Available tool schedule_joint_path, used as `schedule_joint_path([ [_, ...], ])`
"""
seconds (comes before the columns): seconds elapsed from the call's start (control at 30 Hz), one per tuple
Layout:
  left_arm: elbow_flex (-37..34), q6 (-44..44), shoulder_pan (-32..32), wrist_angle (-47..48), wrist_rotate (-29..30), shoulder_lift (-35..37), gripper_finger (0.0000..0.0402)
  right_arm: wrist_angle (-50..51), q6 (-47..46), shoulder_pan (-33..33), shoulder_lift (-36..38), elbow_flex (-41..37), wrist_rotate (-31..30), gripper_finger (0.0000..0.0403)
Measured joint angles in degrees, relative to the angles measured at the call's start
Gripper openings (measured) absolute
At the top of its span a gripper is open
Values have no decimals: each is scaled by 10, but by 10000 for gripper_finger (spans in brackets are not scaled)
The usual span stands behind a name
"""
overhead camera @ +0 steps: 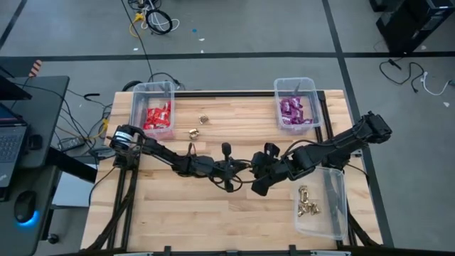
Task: Sort candy
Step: Put the yellow candy into the bottom right transparent bin
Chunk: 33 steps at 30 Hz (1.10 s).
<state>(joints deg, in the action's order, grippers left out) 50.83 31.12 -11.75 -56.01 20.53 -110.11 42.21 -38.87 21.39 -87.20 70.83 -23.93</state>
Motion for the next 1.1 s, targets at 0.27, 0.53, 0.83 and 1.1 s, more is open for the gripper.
schedule_joint_path([
  [0.27, 0, 2, 0, 9, 0, 0, 13, -2, 0, -1, 2, 0, 0, 130],
  [0.53, 0, 2, 0, 22, 1, 0, 13, -1, 0, -1, 2, 0, 0, 114],
  [0.83, 0, 2, -3, 19, 0, 0, 13, 12, 0, -1, 2, 0, 2, 54],
  [1.1, 0, 2, -8, 18, 3, 0, 13, 15, 4, -1, 2, 0, 3, 5],
])
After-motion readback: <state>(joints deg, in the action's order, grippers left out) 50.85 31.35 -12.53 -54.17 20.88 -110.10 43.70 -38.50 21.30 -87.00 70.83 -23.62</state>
